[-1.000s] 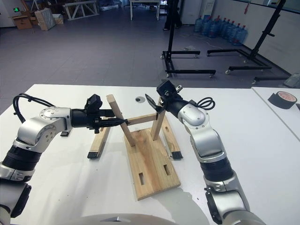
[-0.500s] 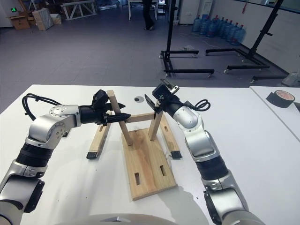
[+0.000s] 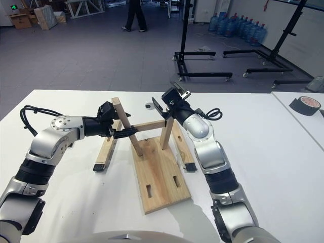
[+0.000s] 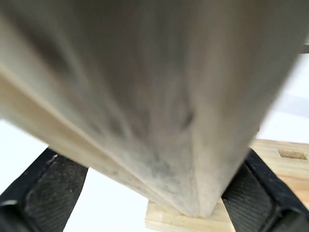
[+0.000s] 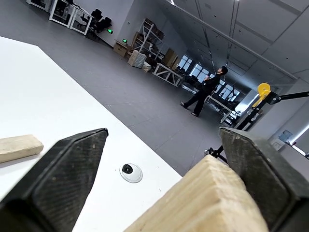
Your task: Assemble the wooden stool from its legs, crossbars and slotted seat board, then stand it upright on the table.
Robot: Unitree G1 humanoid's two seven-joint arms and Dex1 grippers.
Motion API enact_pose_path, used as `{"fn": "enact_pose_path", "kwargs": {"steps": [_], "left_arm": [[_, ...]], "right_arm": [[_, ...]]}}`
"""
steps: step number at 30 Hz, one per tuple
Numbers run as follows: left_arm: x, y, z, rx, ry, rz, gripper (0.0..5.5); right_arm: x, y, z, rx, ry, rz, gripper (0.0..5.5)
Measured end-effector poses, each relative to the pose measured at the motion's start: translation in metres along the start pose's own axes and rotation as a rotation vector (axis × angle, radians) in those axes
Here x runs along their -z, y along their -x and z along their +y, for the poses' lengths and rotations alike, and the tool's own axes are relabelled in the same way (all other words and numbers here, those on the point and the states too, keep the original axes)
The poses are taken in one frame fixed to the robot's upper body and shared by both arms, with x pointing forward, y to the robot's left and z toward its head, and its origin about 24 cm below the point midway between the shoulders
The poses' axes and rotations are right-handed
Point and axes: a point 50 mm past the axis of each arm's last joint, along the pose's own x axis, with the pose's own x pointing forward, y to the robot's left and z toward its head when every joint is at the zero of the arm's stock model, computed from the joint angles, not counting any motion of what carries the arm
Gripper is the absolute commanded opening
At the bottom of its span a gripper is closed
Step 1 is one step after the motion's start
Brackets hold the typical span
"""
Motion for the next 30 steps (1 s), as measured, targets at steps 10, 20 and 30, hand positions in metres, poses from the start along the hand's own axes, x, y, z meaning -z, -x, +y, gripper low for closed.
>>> {"fn": "enact_pose_path", "kwargs": {"steps": [10,20,30], "left_arm": [[0.003,0.021,0.017,-0.059,-0.082,0.036,4.09],[0.025,0.006,0.023,-0.085,-0.061,0.089,4.09],[0.068,0.089,0.024,-0.611,0.224,0.073,4.09]], "right_arm": [[-0.015,0.008,-0.036,0.089,-0.083,-0.067,4.2],[-0.053,0.034,-0.043,-0.289,-0.492,-0.35,4.2],[-0.008,0.074,0.013,-0.526,-0.813,-0.137,4.2]]}}
